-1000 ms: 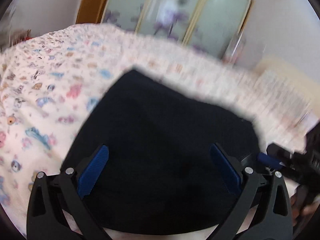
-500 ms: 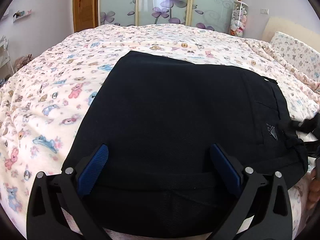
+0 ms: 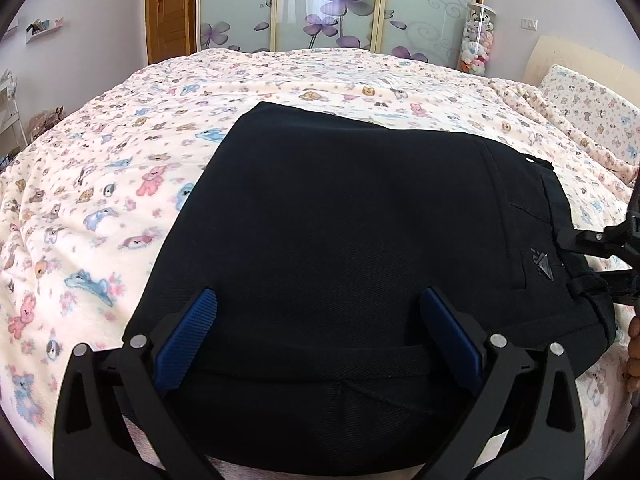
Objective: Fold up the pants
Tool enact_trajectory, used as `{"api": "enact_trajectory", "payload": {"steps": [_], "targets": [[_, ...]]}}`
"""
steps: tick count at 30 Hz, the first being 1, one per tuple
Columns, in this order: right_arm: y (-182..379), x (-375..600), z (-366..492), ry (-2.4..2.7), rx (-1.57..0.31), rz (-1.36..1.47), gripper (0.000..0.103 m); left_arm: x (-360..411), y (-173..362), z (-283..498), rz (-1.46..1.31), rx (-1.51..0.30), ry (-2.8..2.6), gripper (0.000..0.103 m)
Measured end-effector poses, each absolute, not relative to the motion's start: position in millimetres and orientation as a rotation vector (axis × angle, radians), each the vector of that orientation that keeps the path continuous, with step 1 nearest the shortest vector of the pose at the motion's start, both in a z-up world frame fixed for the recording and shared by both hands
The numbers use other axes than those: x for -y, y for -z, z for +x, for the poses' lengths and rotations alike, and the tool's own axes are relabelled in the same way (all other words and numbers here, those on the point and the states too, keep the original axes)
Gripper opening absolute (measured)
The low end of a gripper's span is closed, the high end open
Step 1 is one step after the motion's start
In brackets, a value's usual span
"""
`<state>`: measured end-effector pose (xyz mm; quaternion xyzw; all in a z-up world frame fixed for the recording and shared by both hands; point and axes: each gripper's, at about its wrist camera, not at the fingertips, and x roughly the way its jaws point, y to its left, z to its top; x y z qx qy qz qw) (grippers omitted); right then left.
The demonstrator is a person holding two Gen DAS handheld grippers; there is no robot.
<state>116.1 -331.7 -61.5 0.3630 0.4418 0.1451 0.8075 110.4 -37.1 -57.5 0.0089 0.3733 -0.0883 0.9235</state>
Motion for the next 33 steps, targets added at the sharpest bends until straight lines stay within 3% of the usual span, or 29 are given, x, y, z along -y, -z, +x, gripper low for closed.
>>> {"api": "enact_trajectory", "payload": {"steps": [7,11,14,19,25,33], "targets": [[67.6,338.1,116.1,-0.361,-0.924,0.827,0.065,37.3,57.8,110.3,0.018,-0.766,0.181,0.101],[66.2,337.5,119.7,-0.445,-0.876,0.850,0.041,36.6,57.8,110.3,0.013,-0.767,0.178,0.101],[47.8,328.5,115.5,-0.464,-0.822,0.805,0.037,34.3,57.1,112.6,-0.005,-0.771,0.178,0.101],[8.3,299.8,106.3,-0.527,-0.705,0.680,0.036,29.1,56.3,113.1,-0.039,-0.774,0.176,0.101],[37.9,310.6,120.6,-0.364,-0.834,0.693,0.035,28.4,54.7,112.4,-0.039,-0.761,0.186,0.101],[45.6,316.9,115.4,-0.366,-0.852,0.746,0.036,-21.3,26.9,113.2,-0.225,-0.784,0.312,0.101]]}}
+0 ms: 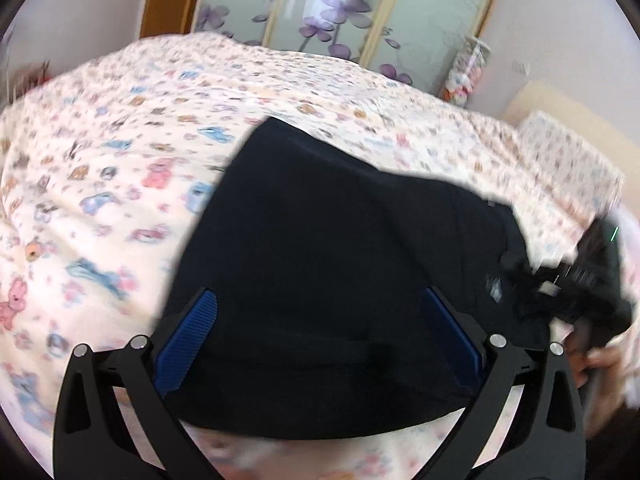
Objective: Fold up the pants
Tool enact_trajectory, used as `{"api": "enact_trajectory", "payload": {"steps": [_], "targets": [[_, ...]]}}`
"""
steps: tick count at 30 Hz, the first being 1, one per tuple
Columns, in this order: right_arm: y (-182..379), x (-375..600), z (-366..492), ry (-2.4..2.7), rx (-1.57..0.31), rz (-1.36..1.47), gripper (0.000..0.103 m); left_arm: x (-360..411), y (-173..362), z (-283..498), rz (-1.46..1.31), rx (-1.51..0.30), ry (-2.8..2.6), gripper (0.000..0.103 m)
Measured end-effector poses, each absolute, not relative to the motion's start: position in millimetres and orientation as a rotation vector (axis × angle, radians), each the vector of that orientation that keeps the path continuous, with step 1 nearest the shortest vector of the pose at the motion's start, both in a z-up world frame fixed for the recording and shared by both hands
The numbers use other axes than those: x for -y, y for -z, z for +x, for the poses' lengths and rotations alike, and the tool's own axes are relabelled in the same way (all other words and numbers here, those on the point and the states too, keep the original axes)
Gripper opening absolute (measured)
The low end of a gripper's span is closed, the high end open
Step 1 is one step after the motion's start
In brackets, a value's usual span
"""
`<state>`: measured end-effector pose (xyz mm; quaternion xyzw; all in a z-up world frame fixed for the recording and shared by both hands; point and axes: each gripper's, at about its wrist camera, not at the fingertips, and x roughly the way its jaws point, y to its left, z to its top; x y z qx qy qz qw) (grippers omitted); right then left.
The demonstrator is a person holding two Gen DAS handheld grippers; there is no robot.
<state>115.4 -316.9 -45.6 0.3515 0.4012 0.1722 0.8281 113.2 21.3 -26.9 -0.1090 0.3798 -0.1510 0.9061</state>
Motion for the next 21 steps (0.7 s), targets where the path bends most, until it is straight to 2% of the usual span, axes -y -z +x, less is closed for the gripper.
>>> {"api": "enact_trajectory", "payload": {"steps": [3,7,13,19,20,21], "targets": [[46.0,317.5,112.1,-0.362,-0.859,0.761,0.036,-62.4,12.7,133.4,-0.347,-0.797,0.373,0.101],[47.4,317.6,110.8,-0.359,-0.862,0.769,0.037,-91.1,10.1,175.2,-0.330,-0.917,0.348,0.101],[48.2,317.4,108.7,-0.362,-0.865,0.774,0.037,-108.0,49.7,231.0,-0.641,-1.087,0.484,0.101],[48.7,317.5,108.5,-0.361,-0.873,0.772,0.037,-89.1,77.7,249.1,-0.663,-1.147,0.501,0.100],[48.7,317.3,108.4,-0.360,-0.873,0.772,0.038,-87.1,77.6,250.7,-0.683,-1.139,0.525,0.098],[48.9,317.1,108.3,-0.358,-0.874,0.772,0.038,-84.5,77.0,252.8,-0.713,-1.127,0.559,0.088]]}}
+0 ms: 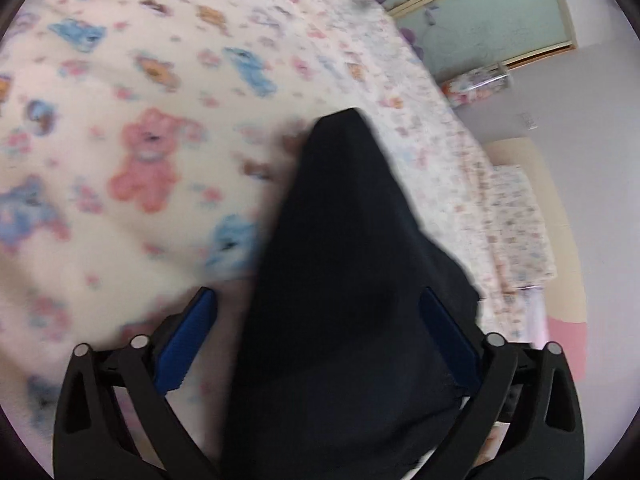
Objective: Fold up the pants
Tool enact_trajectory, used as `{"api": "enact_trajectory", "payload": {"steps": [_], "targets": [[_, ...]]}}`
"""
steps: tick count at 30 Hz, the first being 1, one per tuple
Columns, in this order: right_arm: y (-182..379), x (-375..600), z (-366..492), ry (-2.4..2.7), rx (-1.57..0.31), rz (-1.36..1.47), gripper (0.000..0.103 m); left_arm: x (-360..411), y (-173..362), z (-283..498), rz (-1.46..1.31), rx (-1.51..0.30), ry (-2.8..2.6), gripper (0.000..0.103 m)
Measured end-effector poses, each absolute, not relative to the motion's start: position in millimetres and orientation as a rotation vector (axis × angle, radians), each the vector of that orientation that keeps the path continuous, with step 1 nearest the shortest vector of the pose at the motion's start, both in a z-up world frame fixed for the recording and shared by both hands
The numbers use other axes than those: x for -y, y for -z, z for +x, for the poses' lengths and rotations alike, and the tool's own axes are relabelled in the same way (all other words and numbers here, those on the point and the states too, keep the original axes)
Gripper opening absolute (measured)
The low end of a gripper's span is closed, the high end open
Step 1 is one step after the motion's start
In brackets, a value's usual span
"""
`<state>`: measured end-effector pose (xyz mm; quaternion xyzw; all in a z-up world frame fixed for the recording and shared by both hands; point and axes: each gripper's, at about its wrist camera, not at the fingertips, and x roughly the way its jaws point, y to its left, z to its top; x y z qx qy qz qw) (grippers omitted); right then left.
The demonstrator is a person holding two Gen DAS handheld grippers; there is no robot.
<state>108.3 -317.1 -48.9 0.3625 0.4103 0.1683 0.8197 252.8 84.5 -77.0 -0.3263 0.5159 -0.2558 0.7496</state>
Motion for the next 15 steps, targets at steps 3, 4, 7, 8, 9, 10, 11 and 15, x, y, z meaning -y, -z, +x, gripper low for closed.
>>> {"api": "enact_trajectory", "payload": {"steps": [3,4,7,8,9,10,11,15], "targets": [[50.3,317.5,107.6,-0.352,-0.876,0.777,0.038,-73.9,71.7,256.4,-0.717,-1.115,0.575,0.086],[51.2,317.9,107.4,-0.352,-0.877,0.782,0.039,-67.0,67.5,255.2,-0.673,-1.114,0.571,0.086],[55.4,318.1,107.9,-0.350,-0.884,0.798,0.042,-52.8,58.4,249.1,-0.554,-1.107,0.542,0.080],[58.3,318.7,108.4,-0.351,-0.885,0.812,0.043,-49.6,57.2,248.5,-0.519,-1.110,0.517,0.074],[61.0,319.3,108.5,-0.353,-0.887,0.828,0.044,-48.8,56.6,248.0,-0.492,-1.111,0.501,0.072],[63.0,319.9,108.9,-0.354,-0.888,0.842,0.045,-46.8,55.1,246.7,-0.478,-1.106,0.484,0.070],[64.2,320.2,109.2,-0.357,-0.888,0.850,0.045,-46.3,54.2,246.2,-0.472,-1.103,0.473,0.065],[56.8,316.3,106.2,-0.365,-0.852,0.815,0.040,-40.8,42.4,236.2,-0.382,-1.063,0.423,0.039]]}}
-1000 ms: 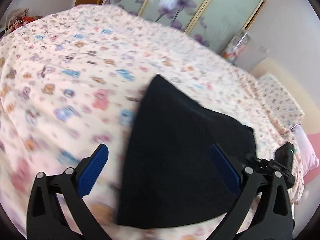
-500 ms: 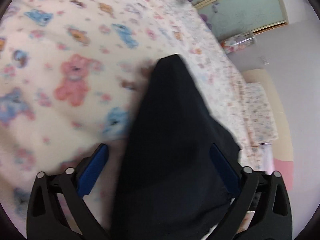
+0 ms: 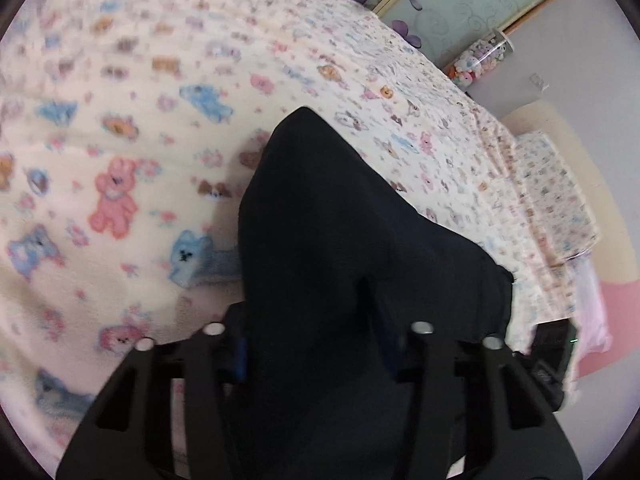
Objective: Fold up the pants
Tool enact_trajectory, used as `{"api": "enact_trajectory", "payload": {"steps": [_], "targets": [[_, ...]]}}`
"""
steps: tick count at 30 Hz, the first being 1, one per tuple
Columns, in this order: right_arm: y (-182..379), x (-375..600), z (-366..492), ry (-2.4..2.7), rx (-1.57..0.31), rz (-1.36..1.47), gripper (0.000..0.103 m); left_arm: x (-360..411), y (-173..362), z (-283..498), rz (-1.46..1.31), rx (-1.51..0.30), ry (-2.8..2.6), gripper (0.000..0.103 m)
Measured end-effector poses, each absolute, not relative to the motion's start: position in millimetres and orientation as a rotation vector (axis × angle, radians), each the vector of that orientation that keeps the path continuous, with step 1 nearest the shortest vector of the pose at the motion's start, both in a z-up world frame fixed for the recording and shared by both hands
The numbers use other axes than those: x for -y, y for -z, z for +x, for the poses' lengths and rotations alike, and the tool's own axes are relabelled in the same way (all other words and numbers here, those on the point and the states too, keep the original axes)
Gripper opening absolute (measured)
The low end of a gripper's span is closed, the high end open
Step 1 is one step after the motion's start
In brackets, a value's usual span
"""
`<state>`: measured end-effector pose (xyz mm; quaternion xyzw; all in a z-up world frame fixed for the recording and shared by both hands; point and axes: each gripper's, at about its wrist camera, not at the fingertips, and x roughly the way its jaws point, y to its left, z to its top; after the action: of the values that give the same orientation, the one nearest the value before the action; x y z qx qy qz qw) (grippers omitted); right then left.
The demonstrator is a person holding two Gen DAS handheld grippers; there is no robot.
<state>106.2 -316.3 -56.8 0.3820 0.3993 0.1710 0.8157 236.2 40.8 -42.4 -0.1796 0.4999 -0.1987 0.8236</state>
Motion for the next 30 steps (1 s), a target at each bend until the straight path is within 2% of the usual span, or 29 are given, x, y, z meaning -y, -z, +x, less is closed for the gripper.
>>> {"api": "enact_trajectory", "payload": {"steps": [3,10,18,26,30], "targets": [[47.5,314.7,102.6,-0.369,-0.808,0.808,0.037,-22.9,23.9,218.7,-0.200,-0.991,0.367,0.026],[33.6,316.0,97.8,-0.387,-0.741,0.830,0.032,24.8,-4.5,179.1,0.146,-0.825,0.249,0.023],[8.8,318.5,102.1,-0.409,-0.670,0.797,0.031,35.3,-19.2,161.3,0.188,-0.744,0.213,0.022],[-19.8,341.6,113.3,-0.379,-0.548,0.762,0.030,69.8,-37.3,166.9,0.211,-0.644,0.210,0.021],[-17.1,352.8,129.8,-0.358,-0.538,0.772,0.030,82.8,-39.0,181.5,0.199,-0.640,0.206,0.021]]}}
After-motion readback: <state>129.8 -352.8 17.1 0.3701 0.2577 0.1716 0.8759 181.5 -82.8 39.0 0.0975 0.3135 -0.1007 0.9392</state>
